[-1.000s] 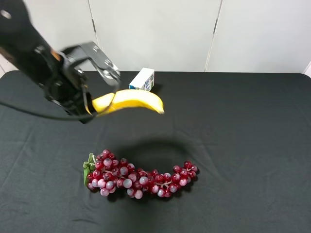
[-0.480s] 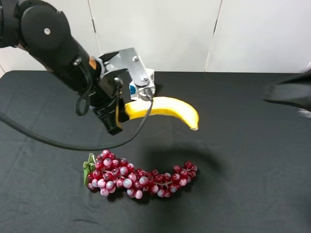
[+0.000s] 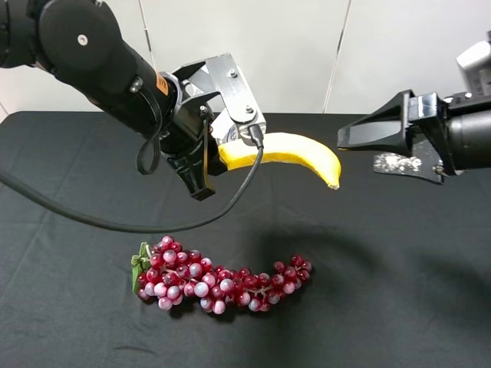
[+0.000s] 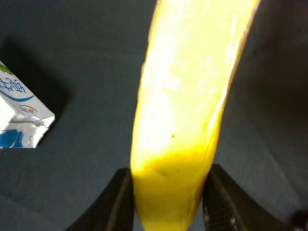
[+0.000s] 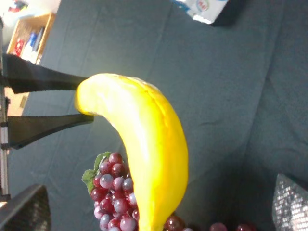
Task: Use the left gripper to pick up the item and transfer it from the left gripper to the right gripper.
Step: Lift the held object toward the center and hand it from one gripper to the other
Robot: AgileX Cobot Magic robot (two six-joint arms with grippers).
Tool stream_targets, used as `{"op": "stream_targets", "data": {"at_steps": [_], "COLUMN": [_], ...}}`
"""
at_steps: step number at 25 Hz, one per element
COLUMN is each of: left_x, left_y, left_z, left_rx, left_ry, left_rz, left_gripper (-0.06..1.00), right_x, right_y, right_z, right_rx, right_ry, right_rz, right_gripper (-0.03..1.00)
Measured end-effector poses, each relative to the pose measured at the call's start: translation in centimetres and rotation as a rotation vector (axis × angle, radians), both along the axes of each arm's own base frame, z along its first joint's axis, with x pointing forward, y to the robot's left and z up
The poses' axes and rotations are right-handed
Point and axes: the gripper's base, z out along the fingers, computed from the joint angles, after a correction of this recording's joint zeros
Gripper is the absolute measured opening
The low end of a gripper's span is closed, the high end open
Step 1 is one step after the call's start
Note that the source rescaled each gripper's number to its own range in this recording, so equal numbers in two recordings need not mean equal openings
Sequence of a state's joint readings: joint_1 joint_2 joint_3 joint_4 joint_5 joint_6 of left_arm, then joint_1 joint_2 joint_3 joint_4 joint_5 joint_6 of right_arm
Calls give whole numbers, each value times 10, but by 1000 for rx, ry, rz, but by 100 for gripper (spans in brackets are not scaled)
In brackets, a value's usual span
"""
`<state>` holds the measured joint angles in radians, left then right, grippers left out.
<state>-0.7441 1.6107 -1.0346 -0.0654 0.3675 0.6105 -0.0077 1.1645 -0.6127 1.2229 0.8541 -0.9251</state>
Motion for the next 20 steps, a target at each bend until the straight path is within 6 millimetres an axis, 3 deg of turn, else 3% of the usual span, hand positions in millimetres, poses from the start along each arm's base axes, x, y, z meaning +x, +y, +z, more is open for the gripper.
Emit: {"op": "stream_targets", "data": {"at_steps": [8,20], "left_x": [1,2], "left_y": [-1,-1], "left_z": [1,2], "left_rx": [-14,-19], "left_ry": [-17,-24], "left_rz": [2,2], "left_gripper": [0,0], "right_x": [27,42], "right_y": [3,50], "right_z": [-1,-15], "right_rx": [-13,-74], "right_ry": [-23,-33], "right_rz": [40,182], "right_gripper": [100,100]}}
